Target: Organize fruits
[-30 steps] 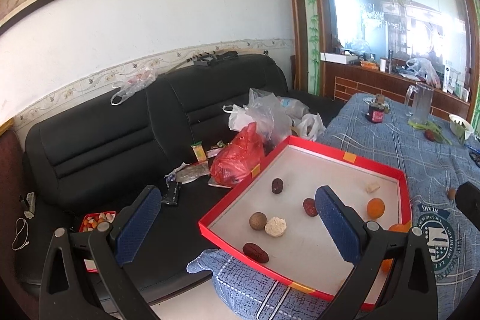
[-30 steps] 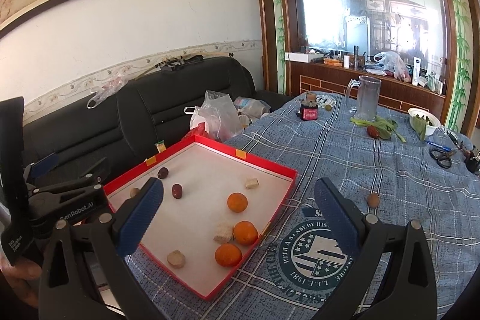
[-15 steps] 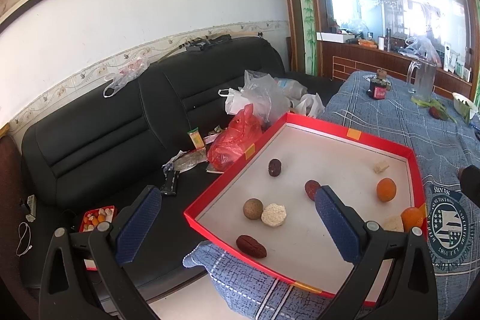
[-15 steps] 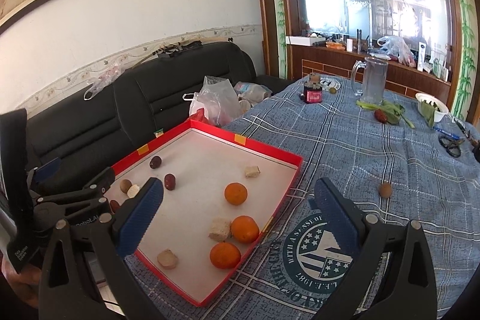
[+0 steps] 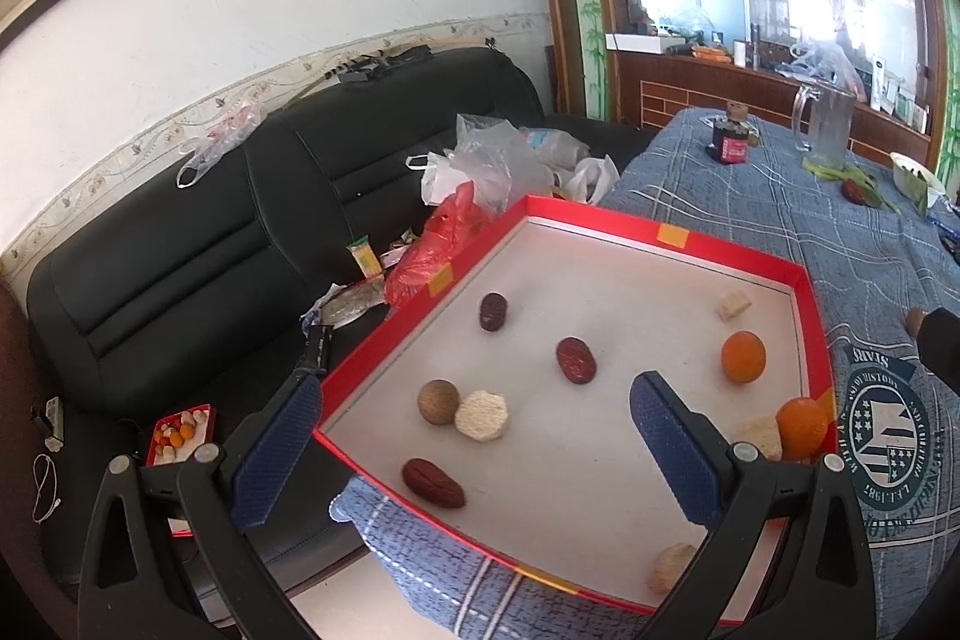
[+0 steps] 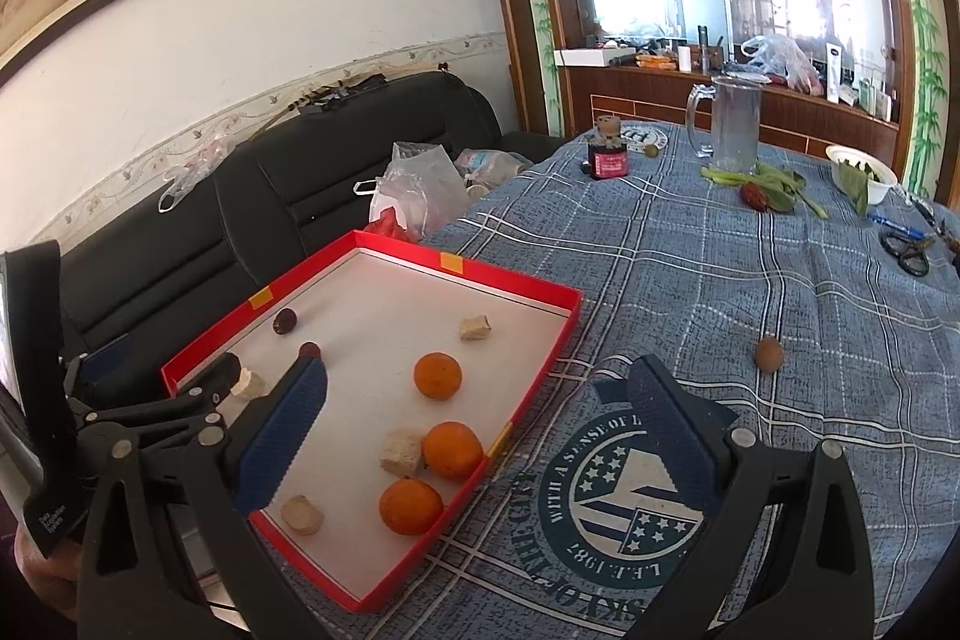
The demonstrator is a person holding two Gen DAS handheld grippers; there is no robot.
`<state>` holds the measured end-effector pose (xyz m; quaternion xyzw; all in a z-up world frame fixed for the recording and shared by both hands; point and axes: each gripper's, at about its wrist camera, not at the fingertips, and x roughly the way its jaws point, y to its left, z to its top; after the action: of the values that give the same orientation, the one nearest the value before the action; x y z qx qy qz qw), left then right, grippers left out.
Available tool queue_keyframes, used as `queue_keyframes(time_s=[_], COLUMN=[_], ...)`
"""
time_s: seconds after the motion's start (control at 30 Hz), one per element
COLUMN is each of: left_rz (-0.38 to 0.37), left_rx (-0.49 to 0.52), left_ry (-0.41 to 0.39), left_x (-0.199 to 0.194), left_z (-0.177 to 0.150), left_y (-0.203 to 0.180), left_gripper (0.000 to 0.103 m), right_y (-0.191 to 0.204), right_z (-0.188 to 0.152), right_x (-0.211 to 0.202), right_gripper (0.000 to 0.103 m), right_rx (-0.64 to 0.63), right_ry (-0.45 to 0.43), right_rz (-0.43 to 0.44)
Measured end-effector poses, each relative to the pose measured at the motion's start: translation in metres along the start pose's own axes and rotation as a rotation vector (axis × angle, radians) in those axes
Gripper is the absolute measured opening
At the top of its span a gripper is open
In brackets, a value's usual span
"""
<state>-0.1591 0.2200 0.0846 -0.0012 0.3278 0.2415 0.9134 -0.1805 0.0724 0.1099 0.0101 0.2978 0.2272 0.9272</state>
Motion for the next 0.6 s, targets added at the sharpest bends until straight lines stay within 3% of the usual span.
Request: queue_keyframes(time_s=[0.6], left_rz=[-0.028], left_rx=[0.059], left_ry=[0.005], left_x=[-0.006], left_z=[0.002], left_y=[-0.030], left_gripper=[0.102], right_y=[-0.035], right_z=[-0.002], right_x=[-0.003], right_gripper=[0.101], right_rx=[0.074], right_ry=[0.008], right_rz=[0.006])
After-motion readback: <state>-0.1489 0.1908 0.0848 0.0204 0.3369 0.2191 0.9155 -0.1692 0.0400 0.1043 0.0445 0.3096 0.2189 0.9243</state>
